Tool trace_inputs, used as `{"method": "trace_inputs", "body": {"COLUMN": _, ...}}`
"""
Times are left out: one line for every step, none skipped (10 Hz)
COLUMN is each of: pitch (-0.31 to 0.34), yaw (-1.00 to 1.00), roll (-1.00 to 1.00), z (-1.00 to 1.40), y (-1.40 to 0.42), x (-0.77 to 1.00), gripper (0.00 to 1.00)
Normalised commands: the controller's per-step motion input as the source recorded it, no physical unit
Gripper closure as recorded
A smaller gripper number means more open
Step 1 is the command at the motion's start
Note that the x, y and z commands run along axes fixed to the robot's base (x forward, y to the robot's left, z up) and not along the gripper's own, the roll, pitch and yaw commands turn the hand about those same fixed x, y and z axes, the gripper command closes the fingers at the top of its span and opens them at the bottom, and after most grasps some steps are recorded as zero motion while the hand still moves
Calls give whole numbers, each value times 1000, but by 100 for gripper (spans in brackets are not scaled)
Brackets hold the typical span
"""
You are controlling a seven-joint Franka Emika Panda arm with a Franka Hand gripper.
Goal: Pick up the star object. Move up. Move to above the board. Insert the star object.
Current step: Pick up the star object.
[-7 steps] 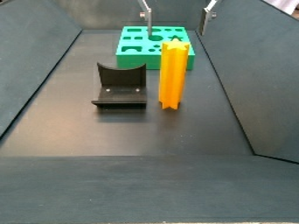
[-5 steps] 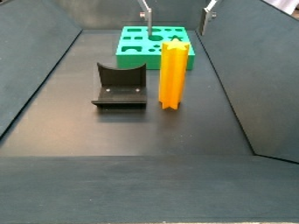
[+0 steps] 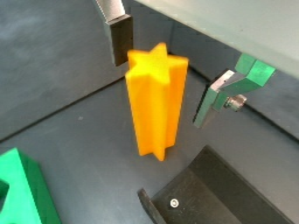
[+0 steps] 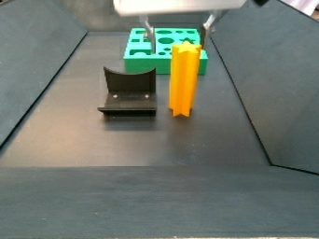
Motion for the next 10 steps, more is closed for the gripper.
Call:
{"method": "trace_inputs", "body": {"pitch": 31, "yaw": 320, "roll": 0, "z": -377, "y": 0, "x": 0, "gripper": 0}}
{"method": "trace_inputs", "body": {"pitch": 4, "yaw": 146, "roll": 0, "z": -286, "y": 0, "x": 0, "gripper": 0}}
{"method": "trace_inputs", "body": {"pitch": 0, "yaw": 94, "roll": 0, "z": -223, "y": 0, "x": -140, "gripper": 0}}
{"method": "trace_inputs", "body": {"pitch": 0, "yaw": 157, "roll": 0, "z": -240, "y": 20, "x": -283, "gripper": 0}}
{"method": "trace_inputs", "body": {"pitch": 0, "yaw": 274, "roll": 0, "z": -220, "y": 54, "x": -357, "gripper": 0}}
{"method": "trace_inputs", "body": {"pitch": -11, "yaw": 311, "roll": -16, "z": -169, "y": 49, "x": -306, "gripper": 0}}
{"method": "trace_inputs", "body": {"pitch": 0, "yaw": 146, "roll": -14, "z": -89, "y": 0, "x": -46, "gripper": 0}}
{"method": "trace_inputs", "body": {"pitch": 0, "yaw": 0, "roll": -20, "z": 0, "y": 0, "x": 0, "gripper": 0}}
{"method": "trace_inputs", "body": {"pitch": 0, "yaw": 197, "roll": -7, "z": -160, "y": 211, "x": 0, "gripper": 0}}
{"method": "trace_inputs", "body": {"pitch": 0, "yaw": 486, "roll": -16, "z": -131, "y": 237, "x": 0, "gripper": 0}}
